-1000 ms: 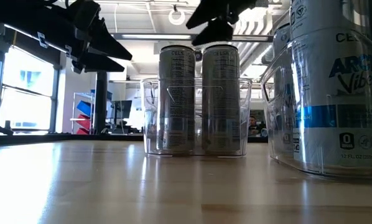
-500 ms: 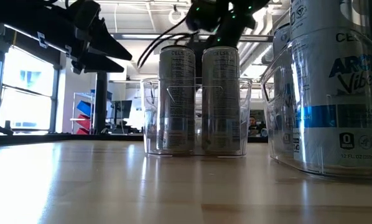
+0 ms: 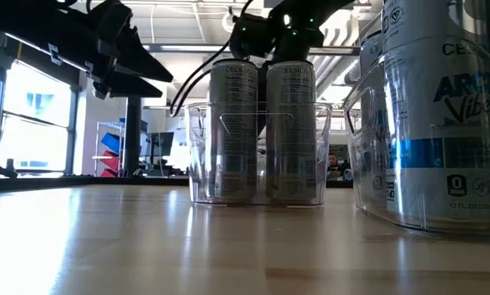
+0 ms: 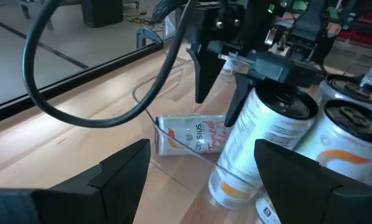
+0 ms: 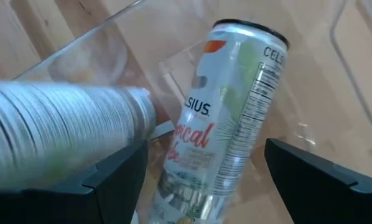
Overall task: Sort soda cans
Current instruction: Adjust the white/yellow soda cans
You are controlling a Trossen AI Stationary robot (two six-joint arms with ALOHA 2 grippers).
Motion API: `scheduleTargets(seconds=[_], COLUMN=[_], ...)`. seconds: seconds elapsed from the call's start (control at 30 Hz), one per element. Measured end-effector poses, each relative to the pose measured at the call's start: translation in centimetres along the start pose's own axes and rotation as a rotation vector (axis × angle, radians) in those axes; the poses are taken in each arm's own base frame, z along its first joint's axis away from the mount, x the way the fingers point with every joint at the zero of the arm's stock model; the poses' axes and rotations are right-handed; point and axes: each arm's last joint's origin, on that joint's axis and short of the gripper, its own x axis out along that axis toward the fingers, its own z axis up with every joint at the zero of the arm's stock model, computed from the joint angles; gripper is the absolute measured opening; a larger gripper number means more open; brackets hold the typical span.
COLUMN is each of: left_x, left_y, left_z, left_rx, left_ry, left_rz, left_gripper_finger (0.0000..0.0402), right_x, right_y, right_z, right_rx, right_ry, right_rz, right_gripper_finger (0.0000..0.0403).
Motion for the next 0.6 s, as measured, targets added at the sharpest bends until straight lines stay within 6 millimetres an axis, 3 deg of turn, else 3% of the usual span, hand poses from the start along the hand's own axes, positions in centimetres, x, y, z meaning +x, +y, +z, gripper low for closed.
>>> scheduleTargets(seconds=[0.23,0.6], left_x=[0.3,1.8], left_y=[0.0,-0.3], left_z=[-0.6,-2.8], left_rx=[0.02,0.056], left_ry=[0.035,0.13], left_rz=[0.014,0.043], left_gripper_finger=[0.0282,0.0282], right_x=[1.0,0.6], right_y=[0.0,-0.1], right_z=[0.2,0.0], right_rx=[0.026,0.042], right_ry=[0.004,0.002], right_rz=[0.002,-0.021], right_gripper_finger=[0.0318,0.0318])
